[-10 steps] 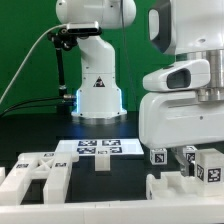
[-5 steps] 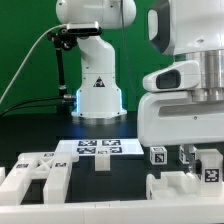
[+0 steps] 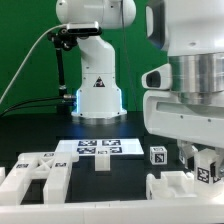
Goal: Assemble chair
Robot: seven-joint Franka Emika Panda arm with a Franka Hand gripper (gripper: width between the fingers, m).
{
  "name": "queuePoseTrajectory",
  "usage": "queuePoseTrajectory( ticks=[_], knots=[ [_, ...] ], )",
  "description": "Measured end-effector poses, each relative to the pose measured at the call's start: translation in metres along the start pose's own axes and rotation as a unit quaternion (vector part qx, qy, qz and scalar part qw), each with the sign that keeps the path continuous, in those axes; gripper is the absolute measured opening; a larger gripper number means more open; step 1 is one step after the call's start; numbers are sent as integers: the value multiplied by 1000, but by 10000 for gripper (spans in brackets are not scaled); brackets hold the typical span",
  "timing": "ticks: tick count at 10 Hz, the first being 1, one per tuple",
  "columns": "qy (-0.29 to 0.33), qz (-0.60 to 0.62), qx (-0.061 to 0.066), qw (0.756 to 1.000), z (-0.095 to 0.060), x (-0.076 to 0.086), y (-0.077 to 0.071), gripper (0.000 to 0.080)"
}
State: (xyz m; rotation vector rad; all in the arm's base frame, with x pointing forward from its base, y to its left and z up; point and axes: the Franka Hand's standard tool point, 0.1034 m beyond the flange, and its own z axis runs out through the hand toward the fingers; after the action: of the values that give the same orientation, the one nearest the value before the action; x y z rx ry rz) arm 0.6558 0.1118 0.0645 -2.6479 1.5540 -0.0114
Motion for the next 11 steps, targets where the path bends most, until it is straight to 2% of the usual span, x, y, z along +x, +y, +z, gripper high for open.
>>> queuePoseTrajectory(
  ticks=[2,4,5,6,7,8,9,10,11],
  knots=[
    [-1,47,0,999,0,1,1,285],
    [-5,190,-9,982,-1,-1,5,285],
    [-15,288,1,957,0,1,5,285],
    [-21,323,7,946,0,0,7,285],
    [-21,307,7,951,0,0,6,285],
    [-21,307,7,952,1,0,6,363],
    [-12,226,7,974,-1,1,5,546],
    [-4,110,11,994,-2,-1,0,546],
    [-3,35,17,999,0,-6,-2,629]
  ],
)
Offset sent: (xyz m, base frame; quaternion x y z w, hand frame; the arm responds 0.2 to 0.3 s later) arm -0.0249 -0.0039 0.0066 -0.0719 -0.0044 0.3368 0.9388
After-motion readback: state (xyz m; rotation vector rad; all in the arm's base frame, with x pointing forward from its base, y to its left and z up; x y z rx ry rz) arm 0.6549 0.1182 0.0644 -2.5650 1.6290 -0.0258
